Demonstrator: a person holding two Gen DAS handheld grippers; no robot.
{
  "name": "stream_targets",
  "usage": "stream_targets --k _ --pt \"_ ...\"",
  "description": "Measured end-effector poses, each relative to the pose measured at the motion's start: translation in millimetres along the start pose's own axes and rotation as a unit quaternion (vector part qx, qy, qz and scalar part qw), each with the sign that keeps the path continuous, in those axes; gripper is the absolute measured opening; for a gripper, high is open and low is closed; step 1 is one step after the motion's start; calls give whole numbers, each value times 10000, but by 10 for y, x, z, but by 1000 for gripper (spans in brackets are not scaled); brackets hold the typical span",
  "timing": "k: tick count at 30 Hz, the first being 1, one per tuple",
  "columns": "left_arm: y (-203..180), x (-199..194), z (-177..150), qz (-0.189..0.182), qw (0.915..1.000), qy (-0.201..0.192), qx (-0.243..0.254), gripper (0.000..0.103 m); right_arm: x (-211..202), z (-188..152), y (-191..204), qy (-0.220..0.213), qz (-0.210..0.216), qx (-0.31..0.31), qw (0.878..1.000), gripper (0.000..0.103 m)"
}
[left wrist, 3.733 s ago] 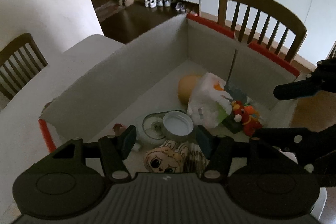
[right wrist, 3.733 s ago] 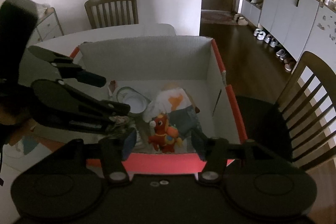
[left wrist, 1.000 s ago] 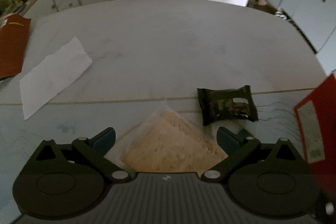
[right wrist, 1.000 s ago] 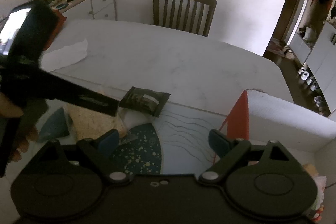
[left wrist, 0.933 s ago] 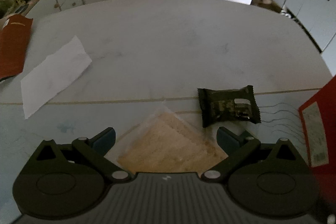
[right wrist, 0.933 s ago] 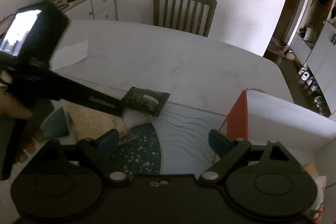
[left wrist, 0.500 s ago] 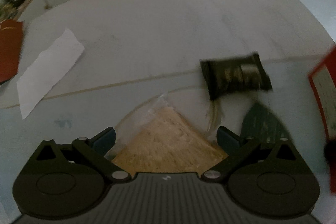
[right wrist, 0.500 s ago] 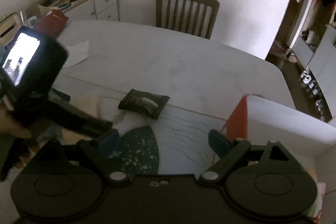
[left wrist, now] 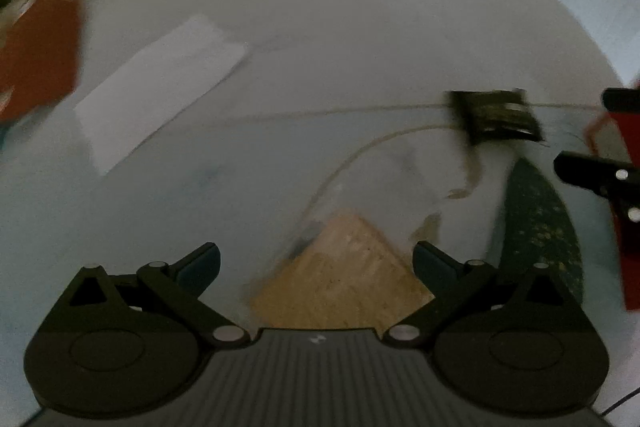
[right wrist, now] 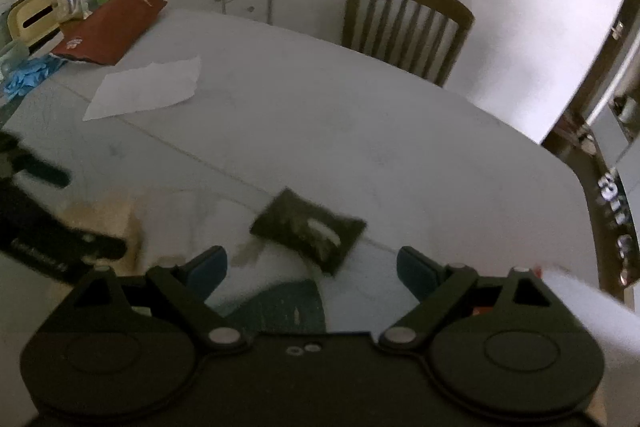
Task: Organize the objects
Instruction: 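Grasp the bagged bread loaf with the left gripper while the right grasps the dark snack packet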
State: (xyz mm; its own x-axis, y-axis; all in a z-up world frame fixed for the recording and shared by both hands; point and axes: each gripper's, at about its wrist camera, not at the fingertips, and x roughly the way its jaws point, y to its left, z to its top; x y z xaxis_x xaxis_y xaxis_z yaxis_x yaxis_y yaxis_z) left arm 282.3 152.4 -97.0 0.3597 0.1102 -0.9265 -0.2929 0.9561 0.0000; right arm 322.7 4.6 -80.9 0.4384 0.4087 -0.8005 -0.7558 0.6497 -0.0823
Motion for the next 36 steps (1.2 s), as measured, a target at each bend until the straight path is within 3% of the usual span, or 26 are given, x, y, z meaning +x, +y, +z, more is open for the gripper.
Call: stream_targets --k 3,11,15,23,32,36 --pt "41 12 -76 -71 9983 223 -539 103 135 95 26 50 35 -241 9997 92" --pt "4 144 -105 207 9943 361 -980 103 521 244 48 278 189 -657 9973 92" --pt "50 209 -179 62 9905 515 -1275 103 680 277 45 396 257 -784 9958 92" --pt "40 200 -206 23 9943 370 -995 103 874 278 10 590 375 -782 9945 91" --pt "74 177 -302 -300 9994 -23 -152 103 832 179 54 887 548 -697 9921 74" --pt "80 175 -328 -317 9994 -90 -100 102 745 127 103 896 553 -639 9924 56"
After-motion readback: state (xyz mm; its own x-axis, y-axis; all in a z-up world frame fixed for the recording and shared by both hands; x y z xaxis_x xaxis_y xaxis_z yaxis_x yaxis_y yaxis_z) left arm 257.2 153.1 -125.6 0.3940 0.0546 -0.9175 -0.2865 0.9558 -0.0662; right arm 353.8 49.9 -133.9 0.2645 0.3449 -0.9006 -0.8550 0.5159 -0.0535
